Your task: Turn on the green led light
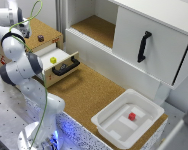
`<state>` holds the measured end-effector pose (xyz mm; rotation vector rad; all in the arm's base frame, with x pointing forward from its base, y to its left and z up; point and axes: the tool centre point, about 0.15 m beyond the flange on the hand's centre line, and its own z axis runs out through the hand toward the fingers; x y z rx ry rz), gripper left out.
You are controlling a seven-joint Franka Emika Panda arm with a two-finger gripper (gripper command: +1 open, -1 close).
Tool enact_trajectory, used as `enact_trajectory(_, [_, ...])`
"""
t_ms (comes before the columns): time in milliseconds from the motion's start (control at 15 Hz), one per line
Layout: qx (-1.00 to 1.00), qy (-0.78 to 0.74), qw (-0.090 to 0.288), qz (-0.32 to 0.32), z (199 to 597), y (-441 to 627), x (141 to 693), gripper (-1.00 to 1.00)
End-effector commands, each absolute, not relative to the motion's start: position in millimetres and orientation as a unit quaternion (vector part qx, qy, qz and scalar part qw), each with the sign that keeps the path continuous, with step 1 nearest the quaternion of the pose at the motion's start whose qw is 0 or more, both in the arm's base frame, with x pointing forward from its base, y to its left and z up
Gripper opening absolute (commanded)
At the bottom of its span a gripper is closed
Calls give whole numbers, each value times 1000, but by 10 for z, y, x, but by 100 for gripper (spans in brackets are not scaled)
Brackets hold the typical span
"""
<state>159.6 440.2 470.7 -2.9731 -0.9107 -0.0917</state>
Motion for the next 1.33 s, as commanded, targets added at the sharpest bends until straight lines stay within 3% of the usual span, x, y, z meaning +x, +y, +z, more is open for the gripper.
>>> enact_trajectory(0, [-954, -298, -16, -20, 4392, 4568, 1867, -100])
enact_trajectory(267, [-951, -310, -10, 0, 4258, 4632, 1748, -100])
enact_trajectory(533, [-951, -297, -29, -83, 5072, 4536, 1670, -100])
enact_trajectory(600, [-950, -294, -31, -99, 5213, 4500, 1672, 100])
enact_trajectory(867, [-949, -295, 3, -112, 5191, 4473, 1888, 100])
enact_trajectory(1267, [-930, -351, 12, -104, 5068, 4638, 2547, 100])
